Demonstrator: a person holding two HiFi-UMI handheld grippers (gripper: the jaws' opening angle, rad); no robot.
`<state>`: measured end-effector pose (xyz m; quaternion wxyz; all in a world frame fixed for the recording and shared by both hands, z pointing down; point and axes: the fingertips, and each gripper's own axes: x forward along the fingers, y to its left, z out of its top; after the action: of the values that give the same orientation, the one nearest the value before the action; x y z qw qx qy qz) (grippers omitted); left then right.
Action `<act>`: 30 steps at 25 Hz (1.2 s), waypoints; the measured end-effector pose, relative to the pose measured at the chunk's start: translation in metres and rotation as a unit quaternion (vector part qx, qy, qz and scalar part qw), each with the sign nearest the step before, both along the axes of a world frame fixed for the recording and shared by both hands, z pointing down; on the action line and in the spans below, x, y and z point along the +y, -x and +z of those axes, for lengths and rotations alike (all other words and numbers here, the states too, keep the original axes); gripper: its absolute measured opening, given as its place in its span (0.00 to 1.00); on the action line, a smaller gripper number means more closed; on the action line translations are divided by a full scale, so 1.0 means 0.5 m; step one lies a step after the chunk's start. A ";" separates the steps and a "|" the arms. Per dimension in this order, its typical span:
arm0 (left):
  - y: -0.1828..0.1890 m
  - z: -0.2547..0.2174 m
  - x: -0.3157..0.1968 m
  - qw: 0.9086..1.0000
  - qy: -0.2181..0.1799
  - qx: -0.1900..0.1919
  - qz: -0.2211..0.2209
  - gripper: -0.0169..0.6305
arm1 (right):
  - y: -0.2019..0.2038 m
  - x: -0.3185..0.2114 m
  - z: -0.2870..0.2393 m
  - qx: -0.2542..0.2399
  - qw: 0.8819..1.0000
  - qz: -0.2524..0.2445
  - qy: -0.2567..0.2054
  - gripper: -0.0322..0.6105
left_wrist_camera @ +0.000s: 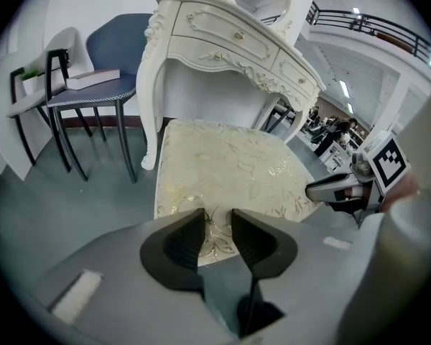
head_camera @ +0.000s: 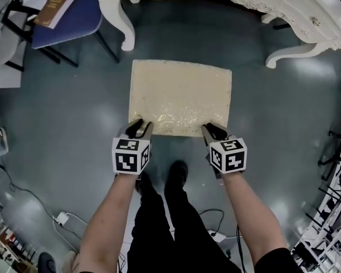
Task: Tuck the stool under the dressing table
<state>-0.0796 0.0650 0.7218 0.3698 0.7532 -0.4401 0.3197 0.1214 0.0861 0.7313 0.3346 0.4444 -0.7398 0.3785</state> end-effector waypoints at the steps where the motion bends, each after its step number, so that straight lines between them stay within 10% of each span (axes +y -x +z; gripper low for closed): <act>1: -0.002 0.000 -0.003 1.000 0.001 0.002 -0.003 0.23 | -0.001 -0.004 0.000 -0.003 1.000 -0.003 -0.001 0.15; 30: 0.017 -0.028 -0.378 0.999 -0.039 -0.009 0.016 0.23 | 0.016 -0.379 -0.014 -0.018 0.998 0.043 -0.041 0.15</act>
<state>-0.0880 -0.1239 0.7078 0.3308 0.7712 -0.4435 0.3149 0.1136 -0.1036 0.7244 0.2856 0.4823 -0.7411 0.3697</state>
